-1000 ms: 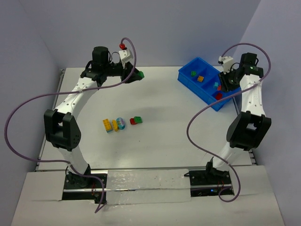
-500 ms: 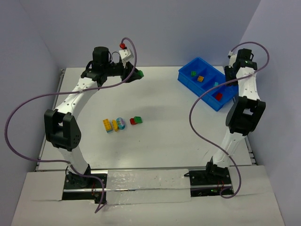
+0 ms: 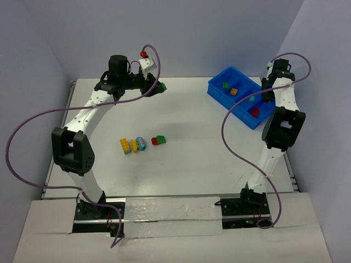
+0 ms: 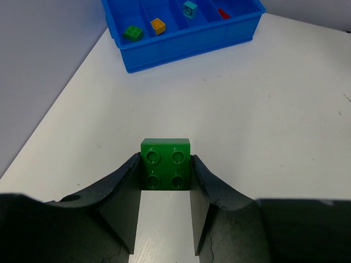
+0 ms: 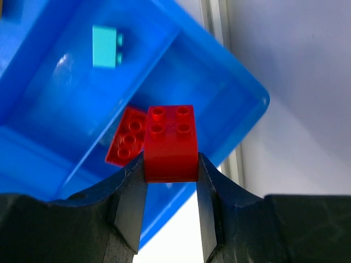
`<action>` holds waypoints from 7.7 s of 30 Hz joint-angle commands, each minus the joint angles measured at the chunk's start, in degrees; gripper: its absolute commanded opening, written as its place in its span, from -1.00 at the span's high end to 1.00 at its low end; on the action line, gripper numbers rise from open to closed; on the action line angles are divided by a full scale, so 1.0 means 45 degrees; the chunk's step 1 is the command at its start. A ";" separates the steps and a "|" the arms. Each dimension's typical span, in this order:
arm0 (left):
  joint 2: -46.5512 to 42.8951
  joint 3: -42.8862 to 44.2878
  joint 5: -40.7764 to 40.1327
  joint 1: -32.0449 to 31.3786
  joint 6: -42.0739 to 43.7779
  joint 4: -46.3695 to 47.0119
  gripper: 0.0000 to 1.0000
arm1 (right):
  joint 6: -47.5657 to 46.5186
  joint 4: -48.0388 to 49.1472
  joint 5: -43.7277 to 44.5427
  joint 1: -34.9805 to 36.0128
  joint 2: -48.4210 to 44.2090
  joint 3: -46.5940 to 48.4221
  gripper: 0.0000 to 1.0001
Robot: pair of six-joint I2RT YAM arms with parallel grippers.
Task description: Sort the legos into containers by color
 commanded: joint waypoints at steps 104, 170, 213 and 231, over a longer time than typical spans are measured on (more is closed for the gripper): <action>-0.2817 -0.3125 -0.3794 -0.0695 -0.0401 0.2764 -0.99 | 0.5233 0.3854 -0.7915 0.4778 -0.0672 0.1164 1.00; 0.1440 -0.1485 -0.5160 -0.3016 0.3350 -0.6418 -0.63 | 0.3026 0.6160 -0.4217 0.3397 -0.4453 -0.3128 -1.00; 0.4488 0.1544 -0.8971 -0.4444 0.3095 -0.9288 -0.38 | 0.2654 0.5828 -0.4626 0.2957 -0.4674 -0.3738 -1.00; 0.4527 0.1221 -0.8917 -0.4463 0.3291 -0.9508 -0.06 | 0.2713 0.5775 -0.4685 0.2940 -0.4443 -0.3518 -1.00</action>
